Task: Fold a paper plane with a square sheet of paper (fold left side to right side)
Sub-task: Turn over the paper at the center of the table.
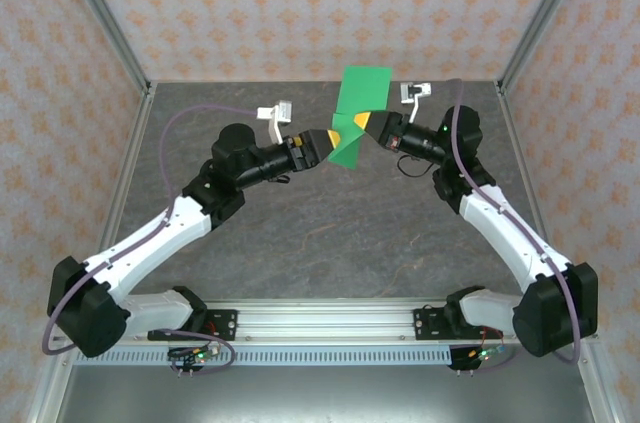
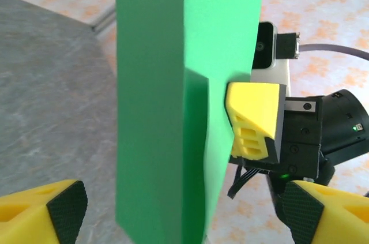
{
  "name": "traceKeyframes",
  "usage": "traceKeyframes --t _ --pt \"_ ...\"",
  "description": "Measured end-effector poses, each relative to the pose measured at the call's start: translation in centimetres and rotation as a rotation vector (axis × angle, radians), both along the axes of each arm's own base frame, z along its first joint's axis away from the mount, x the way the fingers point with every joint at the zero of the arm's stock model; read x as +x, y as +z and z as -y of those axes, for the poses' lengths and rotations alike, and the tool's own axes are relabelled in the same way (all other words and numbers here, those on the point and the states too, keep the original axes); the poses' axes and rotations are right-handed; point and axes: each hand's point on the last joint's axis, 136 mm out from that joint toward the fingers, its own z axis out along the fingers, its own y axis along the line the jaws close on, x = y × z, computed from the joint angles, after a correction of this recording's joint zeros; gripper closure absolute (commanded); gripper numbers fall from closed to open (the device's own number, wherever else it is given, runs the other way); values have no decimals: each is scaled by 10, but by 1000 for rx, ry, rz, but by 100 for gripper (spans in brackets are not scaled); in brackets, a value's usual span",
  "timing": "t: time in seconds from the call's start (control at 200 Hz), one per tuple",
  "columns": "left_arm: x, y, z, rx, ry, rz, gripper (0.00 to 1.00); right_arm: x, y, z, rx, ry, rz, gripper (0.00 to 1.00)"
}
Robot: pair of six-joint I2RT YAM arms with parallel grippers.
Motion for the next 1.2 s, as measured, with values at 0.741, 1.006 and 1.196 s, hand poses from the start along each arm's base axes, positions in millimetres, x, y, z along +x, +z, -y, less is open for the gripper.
traceKeyframes --t 0.741,1.006,1.196 --pt "-19 39 24 -158 -144 37 91 -27 23 -13 56 74 -28 71" --pt "-15 15 25 -57 -113 27 96 -29 15 9 -117 -63 23 41" --pt "-20 -44 18 256 -10 -2 100 -13 -19 66 -422 -413 3 30"
